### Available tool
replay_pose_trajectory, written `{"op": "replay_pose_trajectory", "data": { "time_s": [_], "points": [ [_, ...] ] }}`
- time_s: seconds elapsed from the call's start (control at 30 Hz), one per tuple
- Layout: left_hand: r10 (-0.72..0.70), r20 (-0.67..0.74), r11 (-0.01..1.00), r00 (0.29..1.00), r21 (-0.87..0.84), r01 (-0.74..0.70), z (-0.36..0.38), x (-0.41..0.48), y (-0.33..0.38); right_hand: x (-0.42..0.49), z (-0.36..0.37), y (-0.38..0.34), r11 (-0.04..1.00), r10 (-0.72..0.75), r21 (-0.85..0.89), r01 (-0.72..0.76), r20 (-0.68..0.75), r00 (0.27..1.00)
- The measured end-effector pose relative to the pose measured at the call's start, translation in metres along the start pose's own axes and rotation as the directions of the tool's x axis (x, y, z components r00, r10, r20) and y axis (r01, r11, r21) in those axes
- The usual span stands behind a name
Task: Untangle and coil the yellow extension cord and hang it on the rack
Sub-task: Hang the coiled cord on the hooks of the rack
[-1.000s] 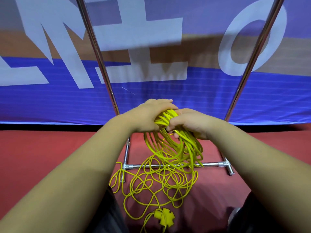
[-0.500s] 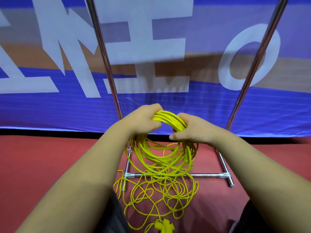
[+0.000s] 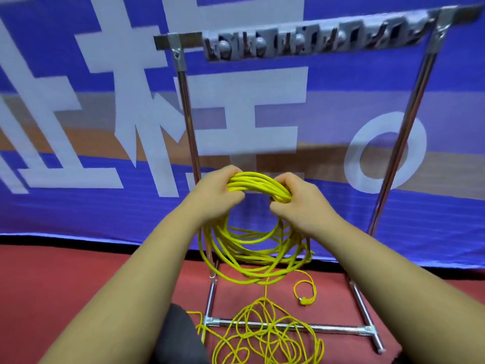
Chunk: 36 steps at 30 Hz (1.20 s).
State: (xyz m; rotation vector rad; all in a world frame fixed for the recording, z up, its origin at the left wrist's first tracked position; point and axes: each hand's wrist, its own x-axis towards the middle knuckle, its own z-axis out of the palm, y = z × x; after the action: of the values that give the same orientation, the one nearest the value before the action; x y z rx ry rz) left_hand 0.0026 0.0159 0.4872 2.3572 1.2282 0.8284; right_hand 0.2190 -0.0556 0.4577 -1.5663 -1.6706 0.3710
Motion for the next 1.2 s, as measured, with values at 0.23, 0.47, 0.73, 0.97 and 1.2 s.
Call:
{"op": "replay_pose_trajectory", "data": {
  "time_s": [0.23, 0.47, 0.73, 0.97, 1.2],
  "points": [
    [0.165, -0.145, 0.975, 0.976, 0.170, -0.140, -0.085, 0.041, 0.022, 0.066, -0.054, -0.082, 0.977, -0.191, -0.107, 0.183, -0.070, 0.979],
    [0.298, -0.259, 0.917, 0.919, 0.344, -0.201, -0.164, 0.089, 0.066, 0.128, -0.104, -0.156, 0.935, -0.305, -0.242, 0.258, -0.182, 0.935],
    [0.343, -0.272, 0.880, 0.899, 0.428, -0.206, -0.211, 0.147, 0.085, 0.178, -0.127, -0.194, 0.931, -0.292, -0.308, 0.197, -0.305, 0.907],
    [0.275, -0.255, 0.906, 0.927, 0.392, -0.161, -0.212, 0.166, 0.087, 0.203, -0.132, -0.195, 0.930, -0.270, -0.325, 0.174, -0.278, 0.922],
    [0.078, -0.180, 0.996, 0.981, 0.053, -0.070, -0.199, 0.175, 0.045, 0.203, -0.128, -0.183, 0.855, -0.335, -0.479, 0.198, -0.220, 0.916]
  ]
}}
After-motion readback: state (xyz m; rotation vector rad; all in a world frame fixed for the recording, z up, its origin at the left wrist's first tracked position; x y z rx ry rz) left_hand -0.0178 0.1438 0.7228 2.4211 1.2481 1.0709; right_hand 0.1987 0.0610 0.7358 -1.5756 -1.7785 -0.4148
